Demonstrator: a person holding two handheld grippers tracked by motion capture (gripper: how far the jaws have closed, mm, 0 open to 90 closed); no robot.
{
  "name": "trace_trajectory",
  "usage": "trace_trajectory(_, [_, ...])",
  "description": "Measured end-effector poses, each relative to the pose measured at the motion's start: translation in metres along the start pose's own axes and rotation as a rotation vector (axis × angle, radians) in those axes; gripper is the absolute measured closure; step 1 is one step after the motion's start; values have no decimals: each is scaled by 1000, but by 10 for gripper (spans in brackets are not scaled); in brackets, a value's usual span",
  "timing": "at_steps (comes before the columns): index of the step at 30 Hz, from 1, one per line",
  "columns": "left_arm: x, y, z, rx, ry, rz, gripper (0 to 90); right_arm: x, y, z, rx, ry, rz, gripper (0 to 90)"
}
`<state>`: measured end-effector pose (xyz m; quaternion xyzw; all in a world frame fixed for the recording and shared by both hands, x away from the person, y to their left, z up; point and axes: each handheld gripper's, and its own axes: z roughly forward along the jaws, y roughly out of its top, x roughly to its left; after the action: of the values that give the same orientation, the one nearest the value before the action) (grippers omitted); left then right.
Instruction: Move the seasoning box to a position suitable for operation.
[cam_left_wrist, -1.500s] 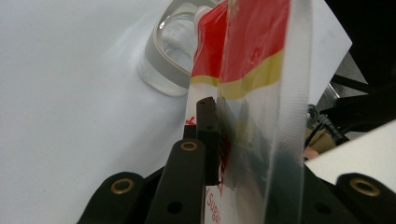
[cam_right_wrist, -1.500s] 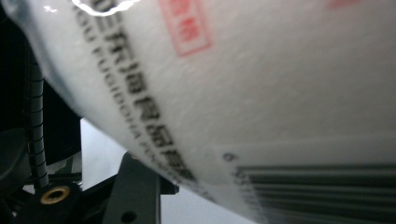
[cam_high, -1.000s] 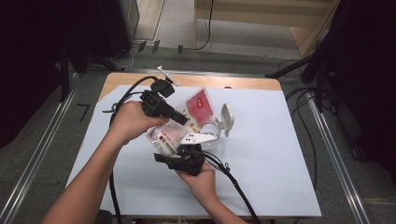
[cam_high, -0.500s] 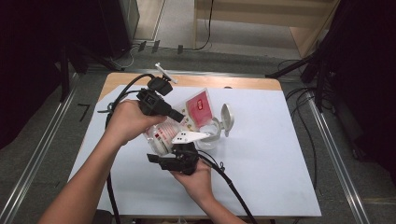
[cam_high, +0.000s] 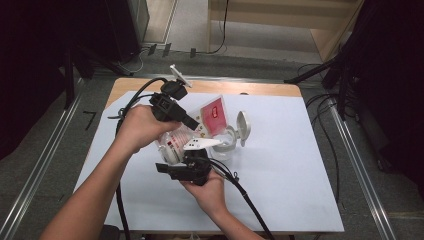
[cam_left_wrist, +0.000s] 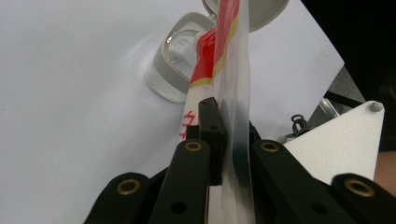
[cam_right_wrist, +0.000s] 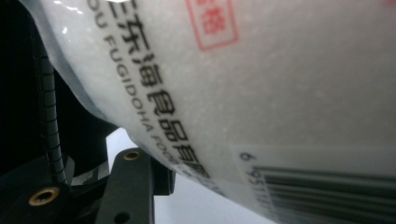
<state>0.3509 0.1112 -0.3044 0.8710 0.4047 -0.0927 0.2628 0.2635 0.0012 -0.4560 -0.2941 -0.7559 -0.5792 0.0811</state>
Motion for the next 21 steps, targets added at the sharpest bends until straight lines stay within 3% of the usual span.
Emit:
trace_trajectory(6, [-2, 2, -4, 14, -16, -11, 882, 2, 0, -5, -8, 18, -28, 578])
trace_trajectory(12, [1, 4, -5, 53, -28, -6, 853, 4, 1, -4, -22, 71, 6, 579])
trace_trajectory(16, [3, 2, -4, 18, -74, 16, 790, 4, 0, -5, -39, 80, 20, 590])
trace_trajectory(21, [3, 0, -7, 2, -76, 31, 773, 1, -2, -9, -58, 98, 50, 600])
